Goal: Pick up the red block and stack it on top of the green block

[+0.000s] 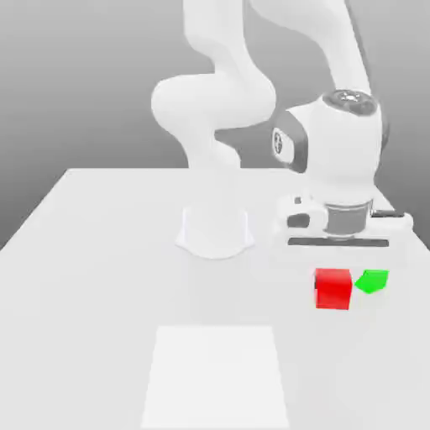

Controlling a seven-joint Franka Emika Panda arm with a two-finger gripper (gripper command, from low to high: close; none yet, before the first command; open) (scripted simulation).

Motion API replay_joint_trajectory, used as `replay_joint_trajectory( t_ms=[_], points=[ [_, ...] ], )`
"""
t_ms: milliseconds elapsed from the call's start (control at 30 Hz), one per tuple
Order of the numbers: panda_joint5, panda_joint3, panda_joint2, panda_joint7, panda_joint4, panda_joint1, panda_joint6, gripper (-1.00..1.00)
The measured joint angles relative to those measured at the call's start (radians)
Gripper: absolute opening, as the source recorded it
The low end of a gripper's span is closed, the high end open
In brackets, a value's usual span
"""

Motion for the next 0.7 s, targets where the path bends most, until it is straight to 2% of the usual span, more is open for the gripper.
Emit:
replay_joint_trajectory(
  t_ms=[367, 500, 600, 633, 700],
  points=[
    [0.03, 0.197, -0.098, -0.177, -0.053, 0.288, -0.041, -1.0],
    [-0.07, 0.23, 0.007, -0.118, -0.053, 0.264, 0.06, -1.0],
    [-0.219, 0.211, 0.116, -0.014, -0.051, 0.24, 0.156, -1.0],
    [-0.278, 0.19, 0.151, 0.027, -0.05, 0.248, 0.186, 1.0],
    [-0.278, 0.19, 0.151, 0.027, -0.05, 0.248, 0.186, 1.0]
  ],
)
